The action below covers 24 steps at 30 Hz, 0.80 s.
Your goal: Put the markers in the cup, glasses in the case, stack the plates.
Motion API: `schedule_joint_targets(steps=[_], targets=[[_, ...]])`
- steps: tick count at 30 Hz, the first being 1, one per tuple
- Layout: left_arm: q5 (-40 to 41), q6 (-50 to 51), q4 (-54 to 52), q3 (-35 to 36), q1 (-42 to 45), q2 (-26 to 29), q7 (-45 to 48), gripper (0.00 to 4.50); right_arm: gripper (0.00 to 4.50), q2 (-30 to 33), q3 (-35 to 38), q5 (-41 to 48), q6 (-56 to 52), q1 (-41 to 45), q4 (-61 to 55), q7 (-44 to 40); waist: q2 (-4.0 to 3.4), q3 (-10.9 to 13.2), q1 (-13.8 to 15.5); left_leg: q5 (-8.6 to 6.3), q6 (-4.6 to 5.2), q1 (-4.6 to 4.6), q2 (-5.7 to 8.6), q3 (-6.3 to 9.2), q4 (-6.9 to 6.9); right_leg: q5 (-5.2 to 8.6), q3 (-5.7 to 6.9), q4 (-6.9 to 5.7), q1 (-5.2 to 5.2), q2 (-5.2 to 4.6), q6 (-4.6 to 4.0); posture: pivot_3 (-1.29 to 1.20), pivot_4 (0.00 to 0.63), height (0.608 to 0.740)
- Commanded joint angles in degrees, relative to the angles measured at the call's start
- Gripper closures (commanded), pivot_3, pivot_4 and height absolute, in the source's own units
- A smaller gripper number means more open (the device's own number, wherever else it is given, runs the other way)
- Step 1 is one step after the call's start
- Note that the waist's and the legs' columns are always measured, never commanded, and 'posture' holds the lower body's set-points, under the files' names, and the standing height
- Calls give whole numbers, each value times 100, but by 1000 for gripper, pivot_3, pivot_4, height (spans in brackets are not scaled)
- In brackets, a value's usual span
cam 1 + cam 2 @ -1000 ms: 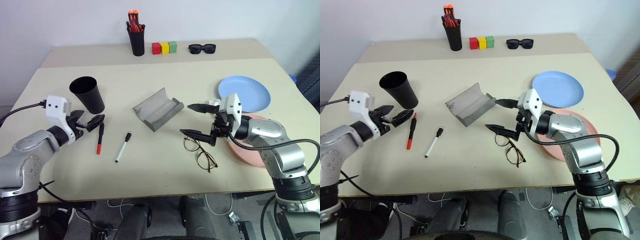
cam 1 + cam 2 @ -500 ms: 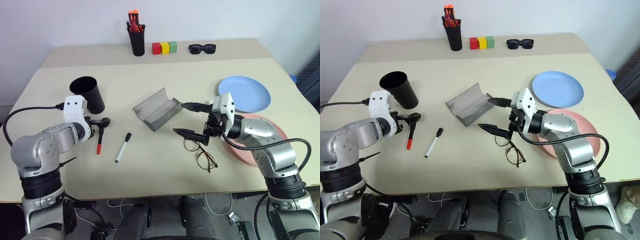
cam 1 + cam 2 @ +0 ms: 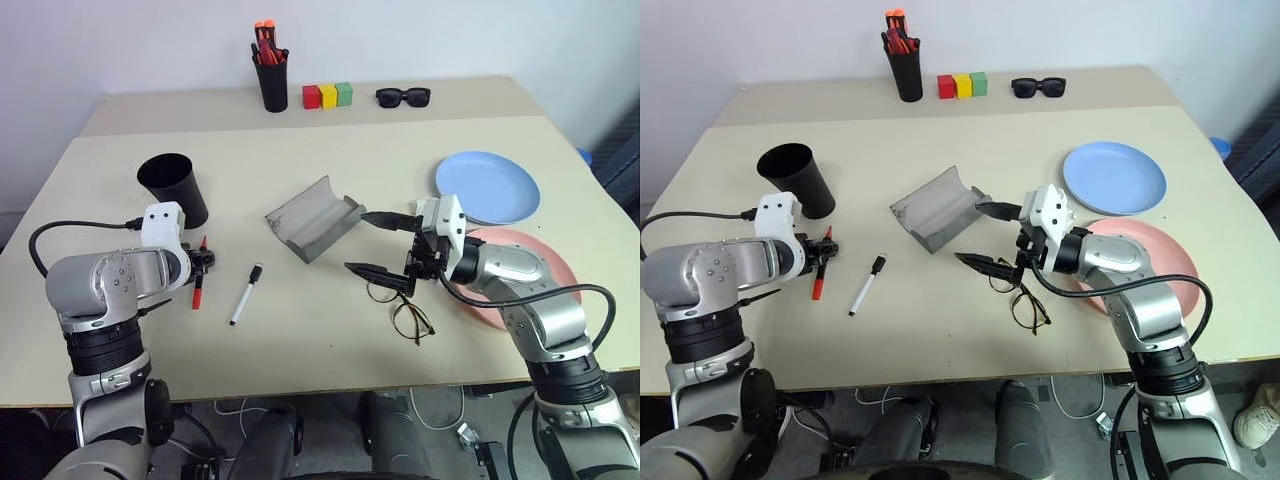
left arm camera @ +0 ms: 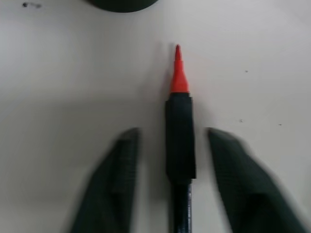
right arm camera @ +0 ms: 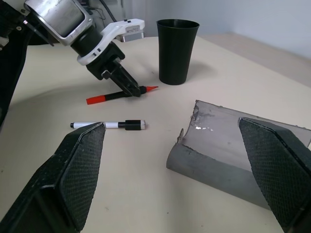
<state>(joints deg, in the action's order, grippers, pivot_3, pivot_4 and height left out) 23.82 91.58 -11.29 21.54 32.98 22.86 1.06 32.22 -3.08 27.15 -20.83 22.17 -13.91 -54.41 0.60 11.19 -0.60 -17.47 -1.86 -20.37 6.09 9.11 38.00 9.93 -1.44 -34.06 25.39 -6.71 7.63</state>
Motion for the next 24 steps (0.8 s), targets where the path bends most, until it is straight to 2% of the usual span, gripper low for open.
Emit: schedule_joint_targets(steps=[1, 2, 7, 9, 12, 15, 18, 24], targets=[[-61, 48, -40, -29, 70, -75, 136, 4292, 0, 27, 88, 4, 98, 15, -246, 10, 0, 0, 10, 0, 0, 0, 0, 1, 0, 0, 0, 0, -1, 0, 0, 0, 150, 740], [-85, 58, -57, -26, 93, -89, 144, 4403, 0, 32, 91, -1, 109, 17, -232, 6, 1, 0, 11, 0, 0, 0, 0, 1, 0, 0, 0, 0, -2, 0, 0, 0, 150, 740], [302, -100, -564, -257, 180, 57, 789, 4403, 0, 21, 89, -52, 171, 134, -66, -7, 2, 0, -2, 1, -2, -2, 0, 1, 1, 0, 0, 0, 0, 0, 0, 0, 150, 740], [412, -476, -813, -578, 161, 316, 1152, 4403, 0, 7, 78, -82, 196, 172, -20, -10, 3, 1, -5, 3, -6, -3, 0, 0, 1, 0, 0, 1, 0, -1, 0, 0, 150, 740], [463, -1061, -897, -669, 173, 374, 1449, 4403, 0, -16, 72, -113, 210, 193, 9, -15, 2, 1, -8, 6, -11, -2, -1, 0, 0, 0, 0, 0, 1, -1, 0, 0, 150, 740], [-67, -3476, -764, -1091, 156, 500, 2035, 4403, 0, -64, 26, -152, 229, 207, 36, 13, 2, 1, 1, 8, -14, -3, -2, -2, -1, 0, 0, 2, 2, -1, -1, 0, 150, 740], [-431, -5374, 37, -824, 504, 549, 2209, 4403, 0, -83, 26, -139, 195, 255, 48, 10, 2, 1, 11, 17, -30, -4, -2, -4, 0, -1, 0, 6, 1, -2, -2, 0, 150, 740], [-649, -8113, 2121, -261, 1333, 741, 2406, 4403, 0, -83, 9, -136, 164, 351, 97, -9, 2, 0, 2, 14, -24, -4, -2, -7, -1, -2, 0, 9, 2, -2, -2, 0, 150, 740]])
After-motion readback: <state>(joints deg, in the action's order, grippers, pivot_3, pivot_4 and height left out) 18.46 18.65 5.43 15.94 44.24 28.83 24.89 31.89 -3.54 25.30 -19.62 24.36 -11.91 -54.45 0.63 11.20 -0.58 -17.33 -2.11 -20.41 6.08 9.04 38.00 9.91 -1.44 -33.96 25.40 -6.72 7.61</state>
